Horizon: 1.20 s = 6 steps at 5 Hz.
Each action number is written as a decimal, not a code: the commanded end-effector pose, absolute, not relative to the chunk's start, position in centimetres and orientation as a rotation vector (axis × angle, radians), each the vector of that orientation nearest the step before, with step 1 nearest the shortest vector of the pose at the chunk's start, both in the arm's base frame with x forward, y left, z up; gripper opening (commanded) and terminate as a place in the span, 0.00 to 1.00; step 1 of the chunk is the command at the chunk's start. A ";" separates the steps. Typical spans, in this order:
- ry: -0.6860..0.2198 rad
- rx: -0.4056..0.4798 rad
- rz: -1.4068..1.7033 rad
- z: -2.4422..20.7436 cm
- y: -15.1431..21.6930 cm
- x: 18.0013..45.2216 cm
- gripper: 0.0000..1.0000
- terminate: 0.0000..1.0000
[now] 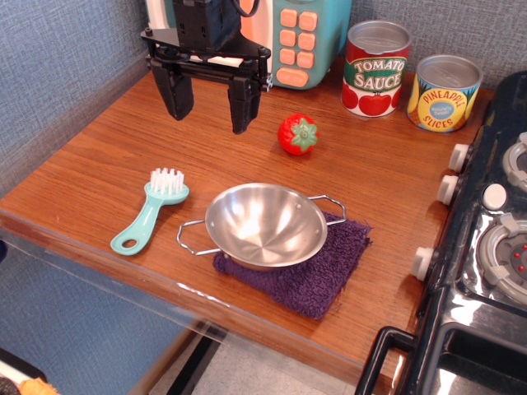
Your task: Move the brush in front of the yellow can.
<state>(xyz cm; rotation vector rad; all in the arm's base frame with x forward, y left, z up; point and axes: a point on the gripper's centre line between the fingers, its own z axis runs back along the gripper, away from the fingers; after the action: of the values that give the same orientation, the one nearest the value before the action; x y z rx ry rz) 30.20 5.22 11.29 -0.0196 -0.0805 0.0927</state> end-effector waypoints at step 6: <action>-0.009 0.173 0.108 4.5 11.2 26.2 1.00 0.00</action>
<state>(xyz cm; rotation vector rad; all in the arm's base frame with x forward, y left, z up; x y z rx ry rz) 25.64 10.58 3.05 0.1558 0.0320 0.0969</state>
